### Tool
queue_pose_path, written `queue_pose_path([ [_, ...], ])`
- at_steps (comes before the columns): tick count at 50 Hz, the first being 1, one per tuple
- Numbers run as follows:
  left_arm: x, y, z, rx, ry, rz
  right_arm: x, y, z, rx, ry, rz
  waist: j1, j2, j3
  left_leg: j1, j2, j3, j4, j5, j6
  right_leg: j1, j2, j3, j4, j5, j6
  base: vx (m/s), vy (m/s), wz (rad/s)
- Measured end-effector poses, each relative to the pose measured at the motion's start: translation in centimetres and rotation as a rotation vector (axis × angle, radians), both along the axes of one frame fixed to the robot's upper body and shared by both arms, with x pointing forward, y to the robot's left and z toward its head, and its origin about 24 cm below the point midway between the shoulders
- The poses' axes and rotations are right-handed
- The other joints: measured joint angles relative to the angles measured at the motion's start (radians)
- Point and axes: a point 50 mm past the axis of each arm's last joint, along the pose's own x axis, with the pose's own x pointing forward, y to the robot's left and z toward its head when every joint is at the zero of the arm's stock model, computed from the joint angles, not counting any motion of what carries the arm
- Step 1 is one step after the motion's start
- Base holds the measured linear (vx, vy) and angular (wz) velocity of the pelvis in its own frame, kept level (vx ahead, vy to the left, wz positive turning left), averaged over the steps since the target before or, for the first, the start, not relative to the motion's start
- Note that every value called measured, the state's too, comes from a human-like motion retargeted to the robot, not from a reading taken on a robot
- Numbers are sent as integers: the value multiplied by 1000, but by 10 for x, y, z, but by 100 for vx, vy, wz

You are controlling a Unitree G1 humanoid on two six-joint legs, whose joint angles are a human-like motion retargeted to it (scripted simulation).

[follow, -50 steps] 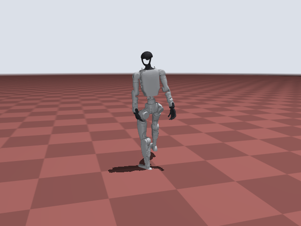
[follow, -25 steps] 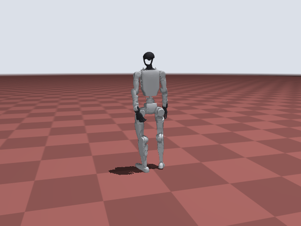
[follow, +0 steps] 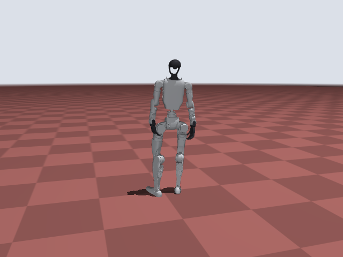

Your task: In place motions

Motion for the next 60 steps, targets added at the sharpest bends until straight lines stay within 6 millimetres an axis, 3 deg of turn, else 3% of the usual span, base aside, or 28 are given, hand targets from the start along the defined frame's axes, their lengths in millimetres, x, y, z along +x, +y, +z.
queue_pose_path([
  [3, -27, 1, 2, 14, 84, 11, 5, 0, -1, 2, -5, 1, -123, 5, 9, -15, 11, -75, 47, 5, 0, -7, -1, -58, 3, 6, -17, 3, -26, 99],
  [5, -39, -3, 3, 18, 119, 46, 12, -1, -1, -7, -11, 23, -132, -10, 11, -32, 21, -55, 124, 19, 25, -16, -18, -31, 20, -1, -13, -1, -21, -12],
  [8, -42, -12, 3, -1, 119, 88, 21, -6, 0, -27, -28, 45, -111, -81, 37, -168, -7, -126, 415, -1, 205, -17, -98, 14, 53, -12, -5, -5, -8, -38],
  [9, -41, -15, 2, -11, 109, 93, 22, -9, 0, -32, -25, 53, -102, -92, 52, -209, -5, -119, 479, -20, 226, -14, -113, 16, 63, -17, -7, -6, -2, -38],
  [13, -35, -23, 1, -33, 51, 66, 25, -18, 3, -60, 10, 92, -48, -72, 126, -397, 26, -104, 473, -59, 189, 17, -93, -13, 90, -36, -30, -8, -1, -27],
  [19, -18, -8, -2, 20, -9, -101, 26, -23, 4, -78, 11, 146, 177, -109, 323, -736, 15, -268, 215, -80, 211, 86, -98, 45, 158, -71, -78, -12, -7, -74],
  [22, -25, -9, -1, 10, 10, -125, 26, -22, 4, -77, 32, 212, 307, -147, 419, -852, 92, -233, 220, -70, 221, 109, -142, 113, 234, -108, -99, 0, -2, -111],
  [25, -36, -16, 0, -19, 35, -65, 43, -19, 2, -73, -8, 310, 384, -199, 541, -901, 138, -257, 257, -53, 242, 116, -214, 215, 358, -167, -99, -5, -3, -123],
  [27, -52, -21, 3, -50, 85, -35, 55, -14, 0, -58, -46, 361, 421, -233, 565, -913, 147, -292, 238, -46, 250, 93, -243, 272, 407, -188, -104, 3, 1, -98],
  [31, -89, -25, 13, -62, 234, 4, 71, 2, -3, 22, -124, 425, 415, -255, 546, -864, 151, -251, 175, -42, 227, 84, -256, 284, 410, -185, -103, 9, 0, -16],
  [35, -111, -30, 20, -63, 320, 25, 83, 14, -3, 77, -190, 456, 378, -217, 491, -733, 145, -195, 183, -37, 188, 106, -217, 243, 333, -146, -89, 3, -3, 37],
  [37, -111, -30, 21, -69, 339, 45, 87, 12, -2, 82, -197, 462, 334, -186, 436, -677, 125, -222, 223, -31, 180, 103, -189, 200, 298, -132, -82, 7, 6, 79],
  [40, -114, -32, 22, -69, 350, 79, 79, 9, -3, 77, -173, 449, 258, -151, 323, -591, 97, -248, 321, 4, 156, 88, -152, 138, 230, -105, -71, 13, 12, 98],
  [45, -108, -26, 20, -45, 330, 111, 43, -1, -3, 49, -36, 369, 64, -108, 131, -428, 53, -245, 529, 95, 159, 49, -126, 12, 136, -71, -48, 20, 14, 135],
  [48, -83, -12, 12, -6, 252, 87, 23, -7, 0, 19, 48, 257, -13, -90, 79, -292, 40, -250, 539, 165, 170, 43, -120, -40, 97, -58, -34, 9, 14, 105],
  [50, -62, -1, 7, 24, 181, 62, 7, -10, 3, 7, 109, 171, -48, -65, 49, -190, 17, -271, 424, 193, 92, 39, -99, -65, 75, -52, -24, 7, 15, 94],
  [52, -39, 9, 3, 53, 100, 27, -11, -12, 7, -5, 167, 89, -82, -39, 20, -99, -4, -251, 261, 83, 65, 36, -77, -95, 59, -51, -14, 11, 17, 106],
  [53, -26, 14, 2, 64, 55, 6, -19, -13, 9, -14, 189, 50, -94, -15, 13, -59, 5, -224, 162, 76, 21, 37, -52, -114, 52, -52, -11, 13, 27, 104],
  [55, 2, 20, 0, 78, -40, -45, -31, -16, 12, -40, 219, -16, -108, 6, 7, -19, -12, -222, 27, 82, 8, 48, -37, -149, 36, -51, 1, 9, 27, 99],
  [60, 69, 26, 4, 118, -257, -184, -32, -14, 11, -79, 198, -51, -140, -3, 9, -71, -57, -272, -9, 74, 15, 47, -76, -233, 14, -37, 33, -4, 30, 91],
])
